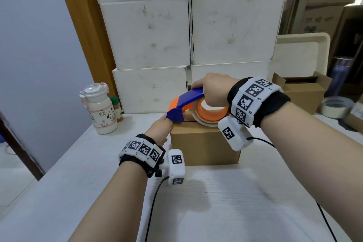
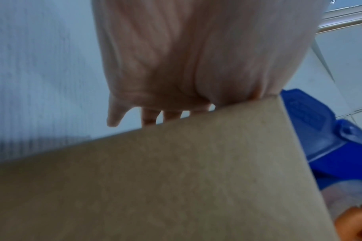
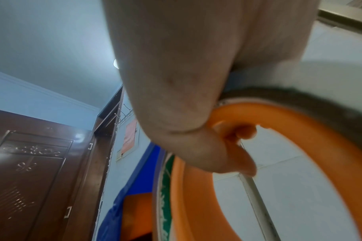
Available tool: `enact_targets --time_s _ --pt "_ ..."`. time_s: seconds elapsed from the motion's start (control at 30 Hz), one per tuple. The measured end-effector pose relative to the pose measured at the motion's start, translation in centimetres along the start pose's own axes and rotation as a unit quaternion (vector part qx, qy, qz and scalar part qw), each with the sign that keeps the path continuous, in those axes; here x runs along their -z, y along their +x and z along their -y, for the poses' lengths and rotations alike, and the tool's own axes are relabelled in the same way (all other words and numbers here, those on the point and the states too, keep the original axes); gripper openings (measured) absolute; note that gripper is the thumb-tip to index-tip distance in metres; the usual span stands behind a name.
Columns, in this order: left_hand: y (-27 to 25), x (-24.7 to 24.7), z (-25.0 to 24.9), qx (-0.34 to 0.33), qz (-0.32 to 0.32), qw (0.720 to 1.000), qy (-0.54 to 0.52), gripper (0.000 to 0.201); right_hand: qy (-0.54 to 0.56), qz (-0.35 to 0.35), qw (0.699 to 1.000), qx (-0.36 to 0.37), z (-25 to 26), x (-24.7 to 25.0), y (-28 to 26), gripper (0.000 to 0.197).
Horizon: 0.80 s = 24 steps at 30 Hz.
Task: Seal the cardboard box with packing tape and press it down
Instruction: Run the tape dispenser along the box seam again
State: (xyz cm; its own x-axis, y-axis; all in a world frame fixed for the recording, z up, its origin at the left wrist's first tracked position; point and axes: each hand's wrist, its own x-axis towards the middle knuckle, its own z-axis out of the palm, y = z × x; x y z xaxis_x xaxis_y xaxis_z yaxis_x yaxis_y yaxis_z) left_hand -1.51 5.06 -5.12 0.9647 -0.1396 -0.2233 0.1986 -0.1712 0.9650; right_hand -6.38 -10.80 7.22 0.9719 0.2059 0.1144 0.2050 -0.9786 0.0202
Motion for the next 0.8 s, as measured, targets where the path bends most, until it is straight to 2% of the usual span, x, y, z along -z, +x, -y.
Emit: enact_targets --time_s 0.1,0.17,0.33,0.63,0.8 --pt "-0.5 0.0 -0.1 -0.033 0.007 0.999 0.027 0.046 -0.006 0.004 1.0 -0.008 -0.6 0.3 -0.2 0.047" --pt "-1.3 -0.1 -0.7 -0.064 0.005 0.996 0.056 0.045 -0.003 0.003 1.0 -0.03 -1.9 0.7 -0.7 0.048" --pt "-2.2 -0.4 -0.9 -0.087 0.005 0.993 0.076 0.045 0.003 -0.003 0.998 -0.063 -4.5 1.0 -2.3 0.053" --pt "-1.4 -0.2 -0.4 -0.099 -0.005 0.991 0.09 0.044 0.021 -0.011 0.998 -0.057 -5.1 0.3 -2.6 0.055" --pt "-1.2 0.6 -1.0 -0.128 -0.041 0.982 0.136 0.047 -0.005 -0.015 0.999 -0.045 -4.6 0.3 -2.7 0.054"
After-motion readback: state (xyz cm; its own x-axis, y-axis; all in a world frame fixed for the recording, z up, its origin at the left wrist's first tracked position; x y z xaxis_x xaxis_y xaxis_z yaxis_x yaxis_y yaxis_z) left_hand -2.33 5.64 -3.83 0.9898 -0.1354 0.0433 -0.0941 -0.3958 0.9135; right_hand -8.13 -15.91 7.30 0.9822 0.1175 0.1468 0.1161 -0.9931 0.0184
